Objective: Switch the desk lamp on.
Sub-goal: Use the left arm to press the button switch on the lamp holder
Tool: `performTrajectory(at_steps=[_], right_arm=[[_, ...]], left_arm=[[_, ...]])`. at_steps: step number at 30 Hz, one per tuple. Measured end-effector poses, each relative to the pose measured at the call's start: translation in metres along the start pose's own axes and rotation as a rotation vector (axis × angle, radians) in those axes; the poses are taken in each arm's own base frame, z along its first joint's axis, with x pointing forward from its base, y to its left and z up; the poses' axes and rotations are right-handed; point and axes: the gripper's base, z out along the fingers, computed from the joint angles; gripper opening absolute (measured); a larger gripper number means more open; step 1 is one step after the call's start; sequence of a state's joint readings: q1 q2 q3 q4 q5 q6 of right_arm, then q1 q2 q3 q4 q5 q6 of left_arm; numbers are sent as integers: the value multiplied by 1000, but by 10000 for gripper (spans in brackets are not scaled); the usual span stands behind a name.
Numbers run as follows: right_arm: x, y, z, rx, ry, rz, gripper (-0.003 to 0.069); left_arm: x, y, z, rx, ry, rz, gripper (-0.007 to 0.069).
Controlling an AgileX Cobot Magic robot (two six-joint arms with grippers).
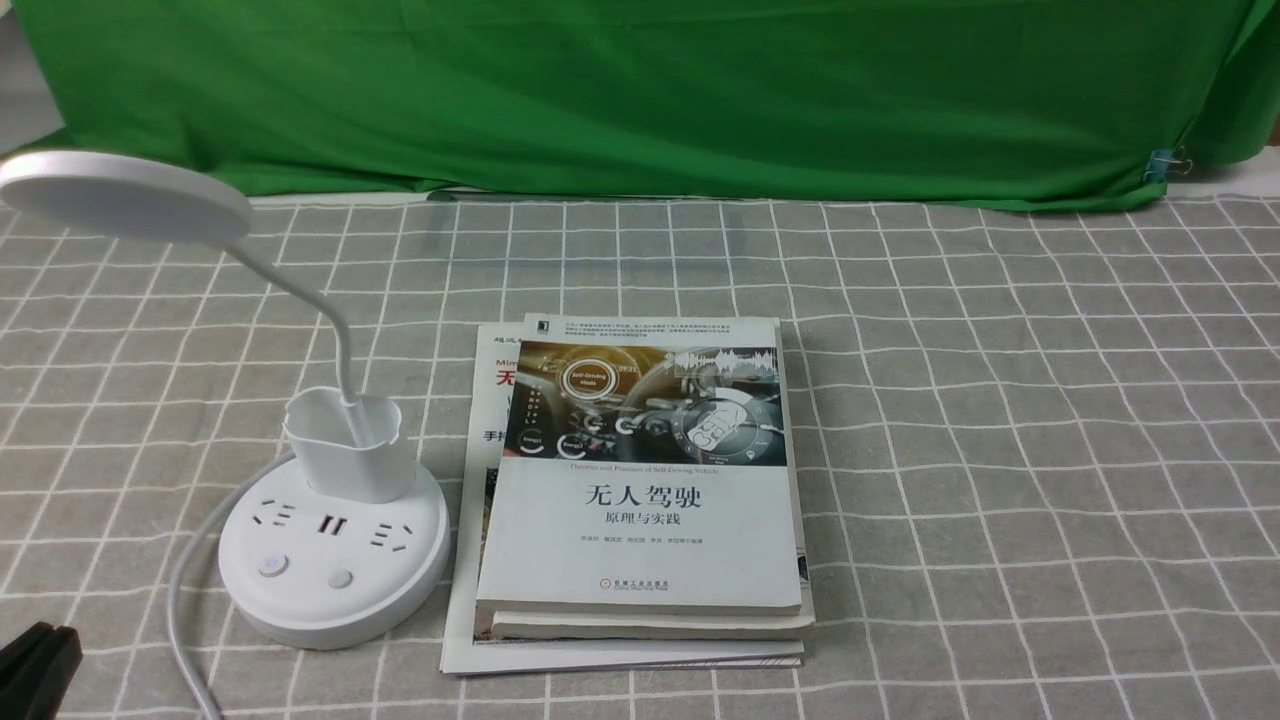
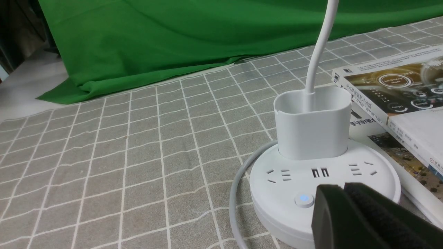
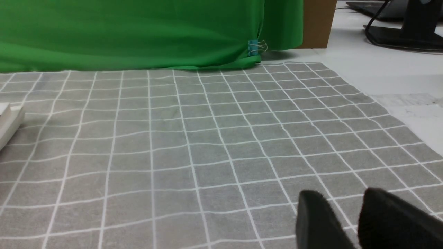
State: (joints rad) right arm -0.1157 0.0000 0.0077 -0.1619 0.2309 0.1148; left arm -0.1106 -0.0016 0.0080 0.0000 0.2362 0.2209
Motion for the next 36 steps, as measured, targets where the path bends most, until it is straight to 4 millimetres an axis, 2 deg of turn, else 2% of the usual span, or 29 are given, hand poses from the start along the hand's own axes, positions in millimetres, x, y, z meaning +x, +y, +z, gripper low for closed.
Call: performTrajectory(at_steps=[5, 12, 21, 27, 32, 36], right_arm=[[0, 0, 0, 0, 0, 0, 245], [0, 0, 0, 0, 0, -1, 245], [0, 0, 0, 0, 0, 0, 245], [0, 0, 0, 0, 0, 0, 245], [0, 0, 0, 0, 0, 0, 245], [0, 0, 0, 0, 0, 0, 245]], left_arm=[[-4, 1, 0, -10, -43, 0, 19], [-25, 6, -4, -64, -283, 2, 19], [-28, 6, -4, -68, -309, -10, 19], [-36, 10, -8, -42, -419, -335, 19], [-41, 12, -10, -30, -488, -433, 19], [-38, 11, -9, -4, -435, -521, 19]])
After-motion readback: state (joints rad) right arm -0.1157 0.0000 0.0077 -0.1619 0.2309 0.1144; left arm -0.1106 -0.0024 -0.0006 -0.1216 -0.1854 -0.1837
